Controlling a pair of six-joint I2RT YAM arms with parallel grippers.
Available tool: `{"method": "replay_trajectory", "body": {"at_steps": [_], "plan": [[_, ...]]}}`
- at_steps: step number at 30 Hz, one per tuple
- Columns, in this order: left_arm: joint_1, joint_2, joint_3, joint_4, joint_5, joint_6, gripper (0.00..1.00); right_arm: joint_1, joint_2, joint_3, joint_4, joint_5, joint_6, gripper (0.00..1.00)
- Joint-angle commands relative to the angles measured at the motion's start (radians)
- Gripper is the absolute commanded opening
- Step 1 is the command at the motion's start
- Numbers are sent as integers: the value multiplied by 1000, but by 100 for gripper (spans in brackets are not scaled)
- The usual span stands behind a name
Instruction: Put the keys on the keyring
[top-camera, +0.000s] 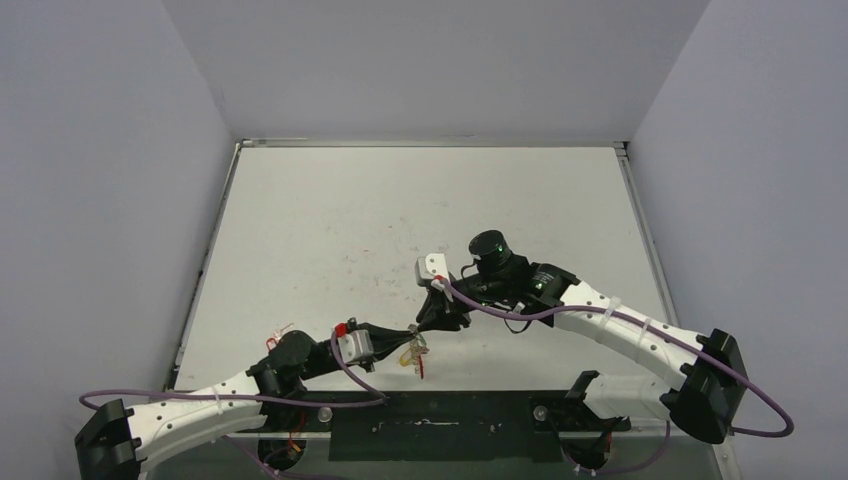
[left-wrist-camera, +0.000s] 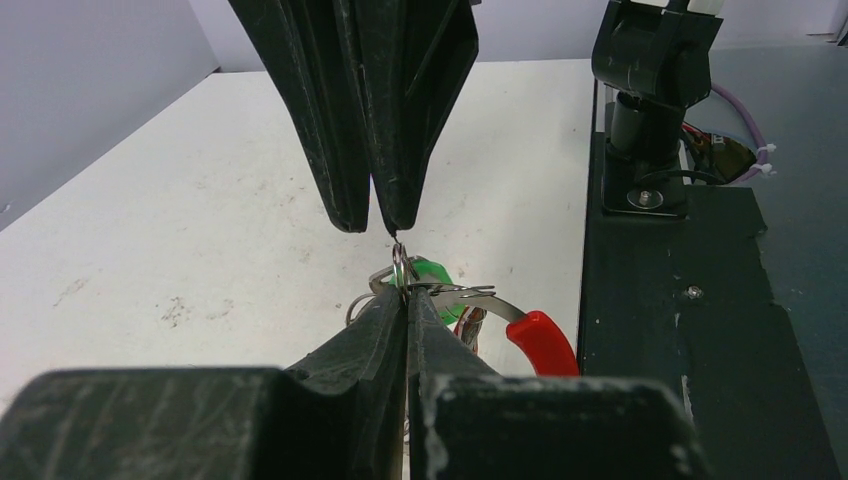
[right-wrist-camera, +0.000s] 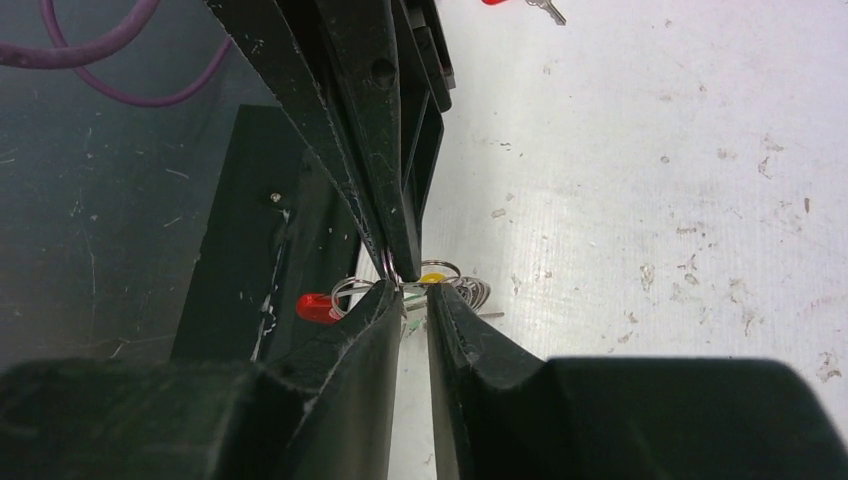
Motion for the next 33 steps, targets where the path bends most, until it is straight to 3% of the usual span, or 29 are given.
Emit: {"method": "replay_trajectory", "body": {"at_steps": [1, 10, 14, 20, 28, 33], "plan": [[-4, -7, 20, 95, 14, -11, 0, 2, 14, 8, 16, -37, -29, 18], [-4, -8, 24, 91, 14, -10, 0, 2, 8, 14, -42, -16, -64, 30], [-4, -8, 26, 89, 14, -10, 0, 2, -4, 5, -43, -15, -75, 31], [-4, -9, 28, 89, 14, -9, 0, 2, 23, -2, -31, -31, -57, 22], [-5, -15, 28, 84, 12, -9, 0, 2, 38, -8, -32, -33, -62, 0], [-4, -23, 25, 82, 9, -8, 0, 2, 36, -14, -46, -29, -71, 0]]}}
